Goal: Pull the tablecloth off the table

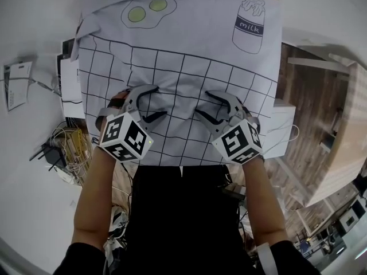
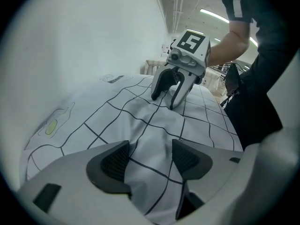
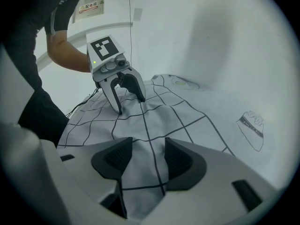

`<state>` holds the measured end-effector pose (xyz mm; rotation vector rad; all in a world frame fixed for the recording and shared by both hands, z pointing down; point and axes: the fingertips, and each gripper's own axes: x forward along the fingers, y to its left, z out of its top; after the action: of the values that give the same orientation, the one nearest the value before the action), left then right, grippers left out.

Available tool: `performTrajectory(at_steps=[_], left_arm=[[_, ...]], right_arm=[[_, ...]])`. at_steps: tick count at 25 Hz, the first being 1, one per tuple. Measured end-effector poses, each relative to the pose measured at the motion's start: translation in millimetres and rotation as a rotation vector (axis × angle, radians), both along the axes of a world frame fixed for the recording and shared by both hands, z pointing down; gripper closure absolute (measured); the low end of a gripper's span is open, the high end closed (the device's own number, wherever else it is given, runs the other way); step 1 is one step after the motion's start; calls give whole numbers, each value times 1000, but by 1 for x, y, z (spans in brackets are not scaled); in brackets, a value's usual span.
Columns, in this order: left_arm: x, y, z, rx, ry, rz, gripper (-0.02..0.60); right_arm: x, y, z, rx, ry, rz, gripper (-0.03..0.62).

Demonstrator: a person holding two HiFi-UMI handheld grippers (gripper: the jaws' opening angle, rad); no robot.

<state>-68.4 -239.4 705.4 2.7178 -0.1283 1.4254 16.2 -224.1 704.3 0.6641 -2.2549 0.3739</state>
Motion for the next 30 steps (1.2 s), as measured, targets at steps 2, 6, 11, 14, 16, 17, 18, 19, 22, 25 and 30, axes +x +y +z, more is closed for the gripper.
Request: performTrajectory(at_steps=[2,6,11,14,16,17,18,19,22,25,30], left_arm=[[0,0,-1,5,-1,-9,298],[1,1,-2,5,-14,-14,335],[1,0,-2,-3,-33,-6,395],[2,1,-2,-7,-35,-3,422],[3,3,-3,-4,-30,-2,455],[3,3,-3,-2,-26,-4,475],[3,4,-3,-4,-22,-10,493],[3,5,-3,-9,-17,-18,515],[4,6,-4,-45,12,-48,558],[6,5,-10,-80,60,-77,565],[-1,-1,-27,-115,112,-115,566]], right_arm=[[1,-4,-1,-2,-2,5,386],[2,-3,-2,-10,-2,6,423],[4,-3,-2,-28,11,17,506],[3,-2,-1,-46,11,28,529],[3,-2,0,-57,12,36,549],[3,-2,0,-59,13,40,554],[2,-3,0,-59,16,45,559],[1,-4,-1,-58,16,53,563],[1,-5,-6,-52,-1,86,571],[3,-5,-16,-46,-25,109,572],[-1,-11,-32,-36,-45,142,572]])
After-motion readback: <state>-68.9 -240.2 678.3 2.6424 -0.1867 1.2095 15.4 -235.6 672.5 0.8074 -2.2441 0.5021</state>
